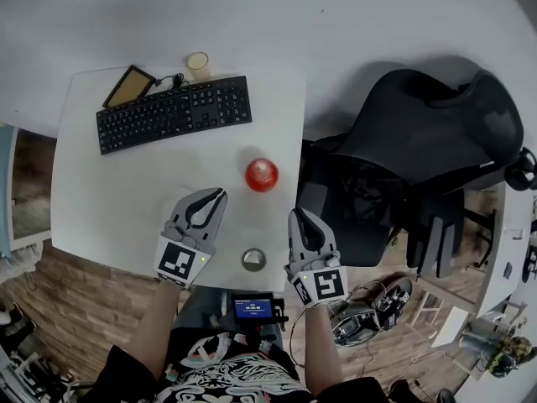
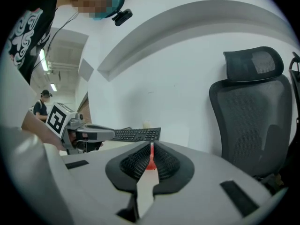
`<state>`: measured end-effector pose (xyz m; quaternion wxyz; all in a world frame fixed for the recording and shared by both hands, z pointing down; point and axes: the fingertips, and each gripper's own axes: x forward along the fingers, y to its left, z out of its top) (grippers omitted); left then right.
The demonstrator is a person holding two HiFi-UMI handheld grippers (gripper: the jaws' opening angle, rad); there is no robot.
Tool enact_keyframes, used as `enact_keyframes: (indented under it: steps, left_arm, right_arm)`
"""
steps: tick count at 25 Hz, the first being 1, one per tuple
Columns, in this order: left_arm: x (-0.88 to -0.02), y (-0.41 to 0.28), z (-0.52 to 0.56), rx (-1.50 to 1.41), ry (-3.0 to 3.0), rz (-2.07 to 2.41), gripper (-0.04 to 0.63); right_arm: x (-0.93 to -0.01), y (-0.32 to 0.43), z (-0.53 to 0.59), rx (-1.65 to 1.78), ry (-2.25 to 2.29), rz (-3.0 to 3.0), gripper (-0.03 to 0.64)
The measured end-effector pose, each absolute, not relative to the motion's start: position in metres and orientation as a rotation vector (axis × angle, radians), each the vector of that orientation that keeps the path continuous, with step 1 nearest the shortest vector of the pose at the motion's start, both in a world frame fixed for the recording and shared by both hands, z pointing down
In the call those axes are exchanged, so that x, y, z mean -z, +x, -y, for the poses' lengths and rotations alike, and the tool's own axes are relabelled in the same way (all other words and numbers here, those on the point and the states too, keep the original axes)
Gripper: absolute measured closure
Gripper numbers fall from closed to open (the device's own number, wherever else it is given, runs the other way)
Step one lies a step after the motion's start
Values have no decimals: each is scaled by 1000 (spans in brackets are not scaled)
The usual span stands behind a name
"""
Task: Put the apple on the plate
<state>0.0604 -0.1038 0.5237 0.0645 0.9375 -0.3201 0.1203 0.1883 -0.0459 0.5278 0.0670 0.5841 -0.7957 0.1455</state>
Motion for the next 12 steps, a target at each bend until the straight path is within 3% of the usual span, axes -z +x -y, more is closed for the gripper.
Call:
enact_keyframes:
  steps: [10,12]
  left_arm:
    - [-537,74,107,-293,2837,926,571]
    - [-543,79,105,-301,2830,873,510]
  right_arm:
    - [-544,185,59,-492,1673,2435,568]
    - [-549,183,61,-513,1648,2440,533]
